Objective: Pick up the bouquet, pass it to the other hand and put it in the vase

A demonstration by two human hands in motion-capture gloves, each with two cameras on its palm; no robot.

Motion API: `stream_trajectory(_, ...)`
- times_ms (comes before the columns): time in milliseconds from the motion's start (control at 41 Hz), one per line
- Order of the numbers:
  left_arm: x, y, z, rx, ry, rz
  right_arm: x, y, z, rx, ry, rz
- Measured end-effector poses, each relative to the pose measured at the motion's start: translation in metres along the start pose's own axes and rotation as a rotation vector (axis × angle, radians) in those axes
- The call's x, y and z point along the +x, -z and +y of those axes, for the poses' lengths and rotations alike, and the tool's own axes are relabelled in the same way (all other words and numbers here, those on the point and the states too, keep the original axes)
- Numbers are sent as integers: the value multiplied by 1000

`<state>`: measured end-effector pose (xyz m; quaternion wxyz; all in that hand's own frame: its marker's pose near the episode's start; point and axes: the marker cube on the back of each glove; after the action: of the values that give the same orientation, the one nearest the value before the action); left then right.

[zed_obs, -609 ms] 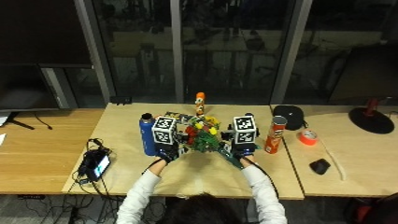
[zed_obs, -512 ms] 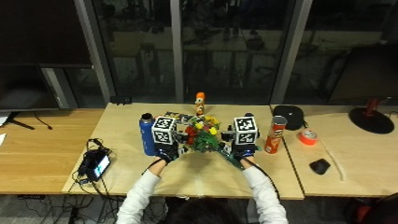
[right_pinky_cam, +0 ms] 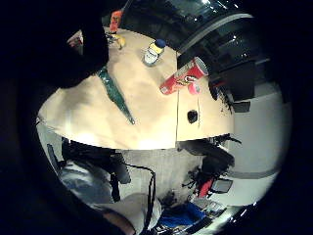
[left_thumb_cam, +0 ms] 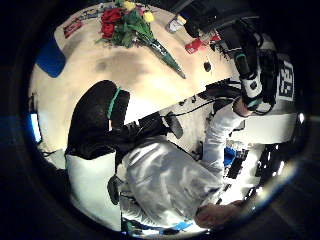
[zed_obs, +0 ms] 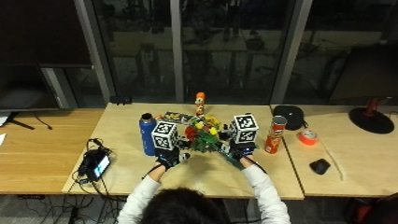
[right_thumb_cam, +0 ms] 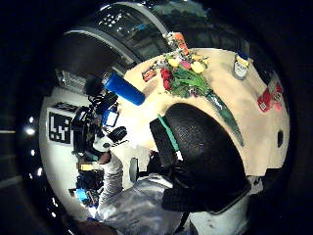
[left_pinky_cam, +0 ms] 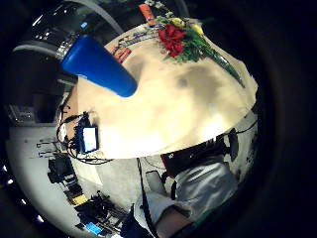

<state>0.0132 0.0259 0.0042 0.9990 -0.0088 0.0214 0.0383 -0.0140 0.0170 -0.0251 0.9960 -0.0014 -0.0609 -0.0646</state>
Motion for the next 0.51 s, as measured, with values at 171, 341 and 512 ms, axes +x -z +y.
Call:
stream_trajectory(171,-5,-4,0,2,10,-6,2,0,0,-111,5,-10)
stream_trajectory(341,-9,-7,-3,0,11,3,23,-5,-12,-210,-14,-41)
stream_trajectory(512,-8,-8,-2,19,3,31,52,-43,-37,-261,-100,-94)
